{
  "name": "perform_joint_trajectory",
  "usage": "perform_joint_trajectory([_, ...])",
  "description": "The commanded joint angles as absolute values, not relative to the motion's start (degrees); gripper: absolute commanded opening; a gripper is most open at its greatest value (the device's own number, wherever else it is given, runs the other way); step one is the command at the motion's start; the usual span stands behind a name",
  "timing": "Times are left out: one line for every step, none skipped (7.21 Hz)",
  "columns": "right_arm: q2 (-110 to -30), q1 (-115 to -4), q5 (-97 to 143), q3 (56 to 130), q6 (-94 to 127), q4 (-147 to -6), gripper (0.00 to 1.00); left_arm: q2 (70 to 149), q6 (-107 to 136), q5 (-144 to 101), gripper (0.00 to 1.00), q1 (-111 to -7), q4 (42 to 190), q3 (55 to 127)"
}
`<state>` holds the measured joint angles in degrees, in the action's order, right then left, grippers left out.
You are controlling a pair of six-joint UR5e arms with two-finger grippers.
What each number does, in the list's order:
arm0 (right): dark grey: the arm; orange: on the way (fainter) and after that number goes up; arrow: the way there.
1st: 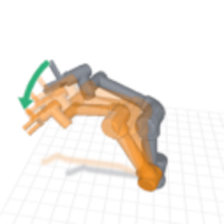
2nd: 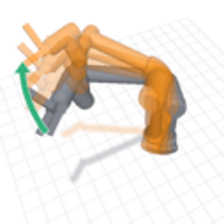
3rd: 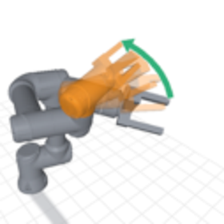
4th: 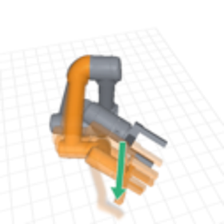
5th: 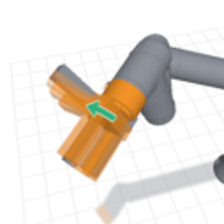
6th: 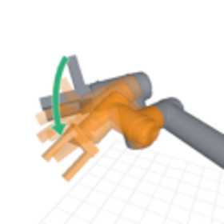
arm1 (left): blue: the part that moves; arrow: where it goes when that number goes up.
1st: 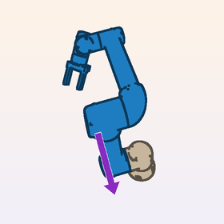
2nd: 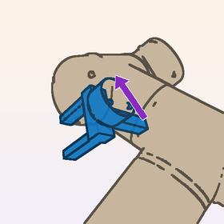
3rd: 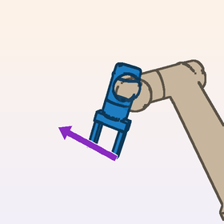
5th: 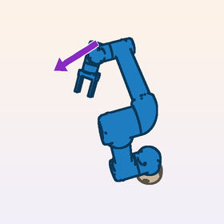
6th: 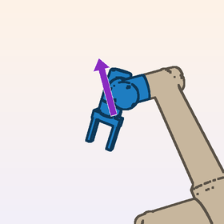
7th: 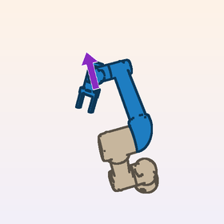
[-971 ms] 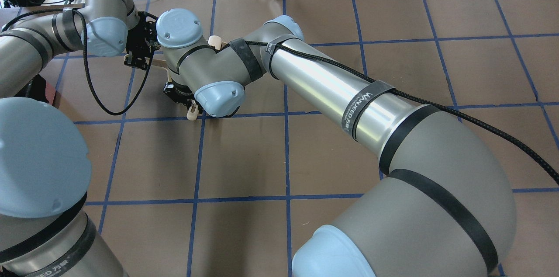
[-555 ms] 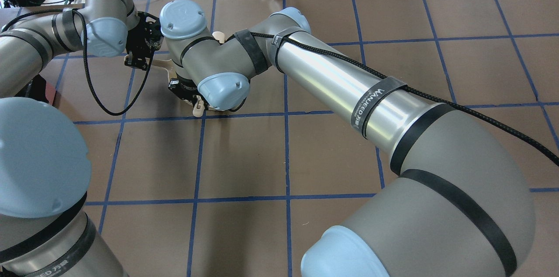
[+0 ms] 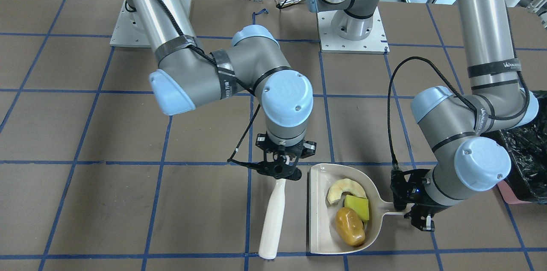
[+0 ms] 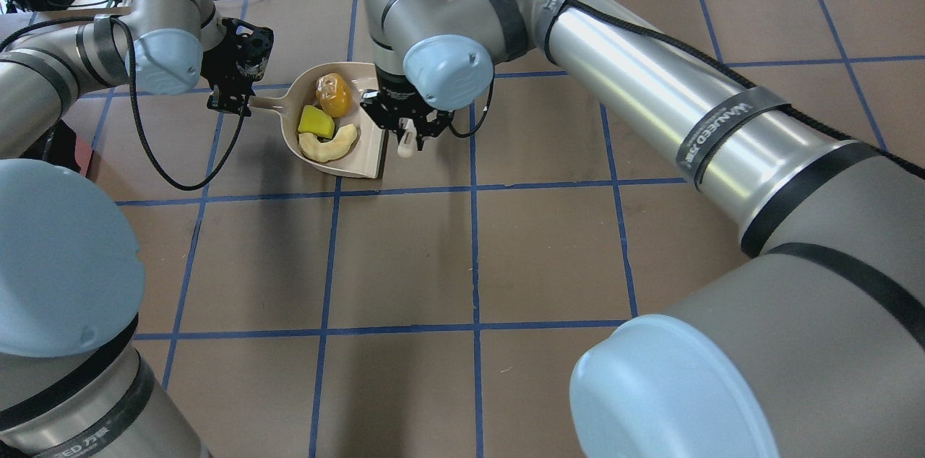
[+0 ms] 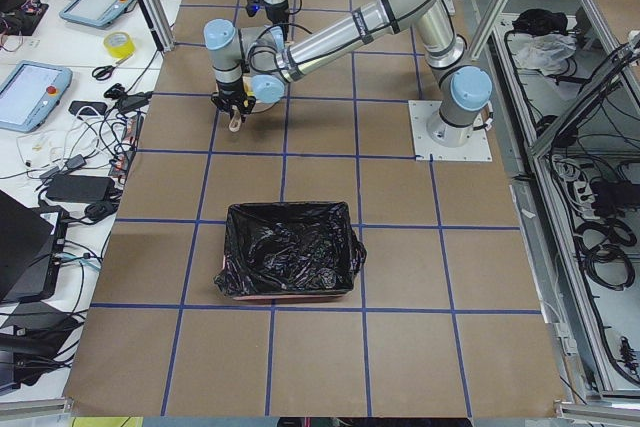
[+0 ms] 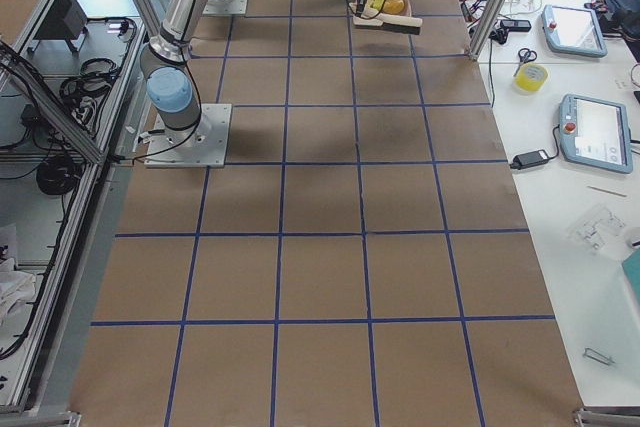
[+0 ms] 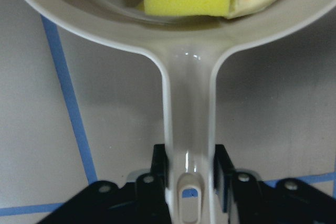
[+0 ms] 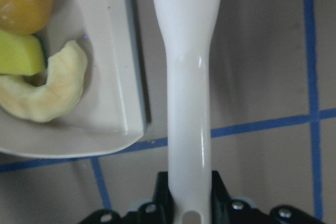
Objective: Sweep and dump trash into bin
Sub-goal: 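Lift the loaded dustpan with the left gripper while the right gripper withdraws the brush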
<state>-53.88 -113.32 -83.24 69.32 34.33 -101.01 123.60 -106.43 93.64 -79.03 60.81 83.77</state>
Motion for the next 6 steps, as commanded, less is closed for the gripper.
perform_joint_trajectory([-57.6, -104.9, -85.9, 73.8, 25.5, -97.2, 0.0, 122.1, -106.9, 93.7, 0.0, -78.2, 62.1, 83.3])
perform_joint_trajectory([-59.9, -100.6, -86.0, 78.1, 18.5, -96.9, 0.0, 120.2, -107.7, 93.7, 0.0, -76.0, 65.4, 82.5])
perform_joint_trajectory([-61.4, -96.6, -88.6, 81.7, 14.5, -97.0, 0.0, 118.1, -111.6, 93.7, 0.0, -73.8, 68.4, 82.1])
perform_joint_trajectory([-62.7, -94.2, -92.4, 84.6, 8.3, -96.9, 0.0, 116.7, -115.4, 93.5, 0.0, -71.2, 70.5, 81.7])
perform_joint_trajectory([-64.6, -92.0, -92.7, 86.8, 6.3, -97.7, 0.0, 115.8, -121.1, 90.6, 0.0, -67.5, 72.8, 81.5])
perform_joint_trajectory([-66.9, -89.3, -93.1, 88.5, 3.8, -97.2, 0.0, 115.1, -126.4, 89.9, 0.0, -62.5, 75.7, 80.3])
